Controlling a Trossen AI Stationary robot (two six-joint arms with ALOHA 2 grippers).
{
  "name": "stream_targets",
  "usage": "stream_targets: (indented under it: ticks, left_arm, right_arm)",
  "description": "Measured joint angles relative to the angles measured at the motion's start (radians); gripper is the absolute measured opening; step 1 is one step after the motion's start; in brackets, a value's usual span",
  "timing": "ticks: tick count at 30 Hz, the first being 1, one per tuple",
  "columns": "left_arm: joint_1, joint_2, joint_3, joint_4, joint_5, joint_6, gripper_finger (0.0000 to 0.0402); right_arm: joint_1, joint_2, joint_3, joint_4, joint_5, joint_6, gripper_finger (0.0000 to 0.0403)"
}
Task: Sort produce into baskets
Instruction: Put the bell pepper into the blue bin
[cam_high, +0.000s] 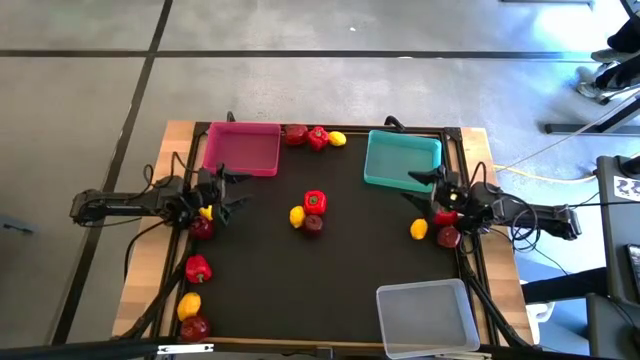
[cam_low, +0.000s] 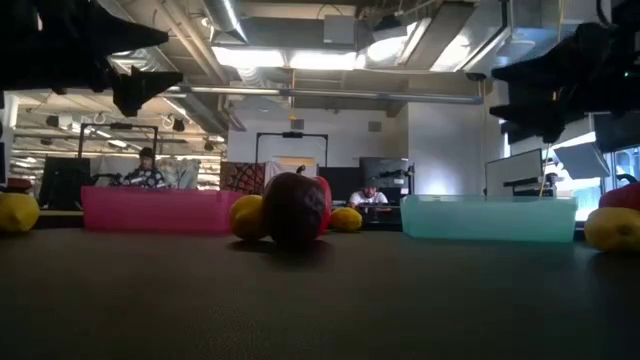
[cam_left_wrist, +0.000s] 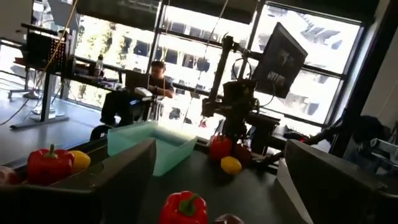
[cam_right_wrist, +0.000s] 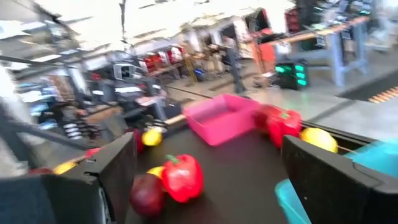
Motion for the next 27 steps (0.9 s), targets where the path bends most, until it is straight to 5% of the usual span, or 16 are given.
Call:
stream_targets:
  ticks: [12,27]
  left_arm:
    - [0.000,0.000,0.000,0.083,-0.014,0.007,0.0351]
    - [0.000,0.000,0.000,0.090,-0.337,-0.047,0.0351]
  right_arm:
    - [0.000,0.055,0.002,0.002,0.003,0.025,0.0341]
    - [0.000,0.057,0.003,0.059,0.062,0.019,0.0341]
